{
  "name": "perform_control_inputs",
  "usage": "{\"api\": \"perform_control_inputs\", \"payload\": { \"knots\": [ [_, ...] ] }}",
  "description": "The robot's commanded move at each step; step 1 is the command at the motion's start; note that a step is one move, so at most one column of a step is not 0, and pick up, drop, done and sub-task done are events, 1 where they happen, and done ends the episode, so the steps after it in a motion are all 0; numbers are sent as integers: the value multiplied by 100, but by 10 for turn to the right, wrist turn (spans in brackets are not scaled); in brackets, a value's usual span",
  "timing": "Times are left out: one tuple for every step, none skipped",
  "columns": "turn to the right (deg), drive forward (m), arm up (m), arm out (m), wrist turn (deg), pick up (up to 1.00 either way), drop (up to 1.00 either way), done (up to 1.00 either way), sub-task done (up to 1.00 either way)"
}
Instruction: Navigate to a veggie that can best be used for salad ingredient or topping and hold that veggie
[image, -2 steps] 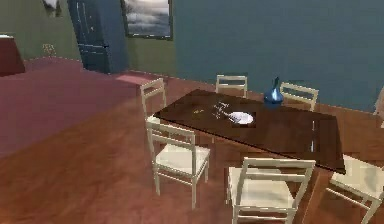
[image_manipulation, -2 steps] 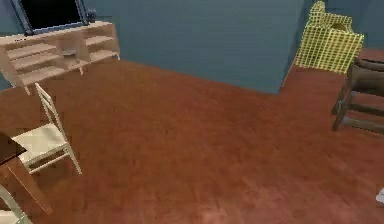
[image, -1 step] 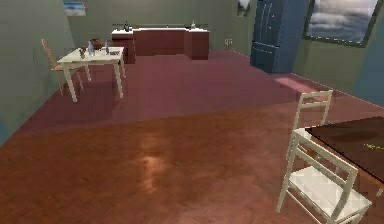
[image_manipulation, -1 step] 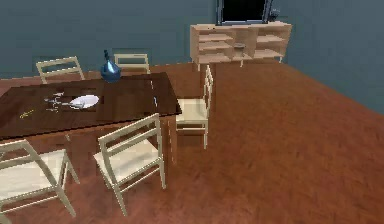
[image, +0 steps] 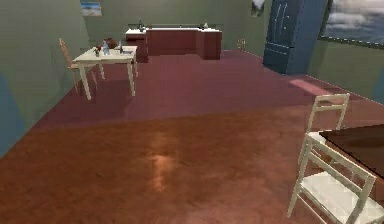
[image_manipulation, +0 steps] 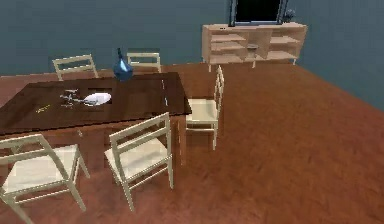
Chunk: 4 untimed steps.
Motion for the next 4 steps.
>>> {"api": "perform_control_inputs", "payload": {
  "knots": [
    [0, 100, 0, 0, 0, 0, 0, 0, 0],
    [0, 100, 0, 0, 0, 0, 0, 0, 0],
    [0, 100, 0, 0, 0, 0, 0, 0, 0],
    [0, 100, 0, 0, 0, 0, 0, 0, 0]
  ]
}}
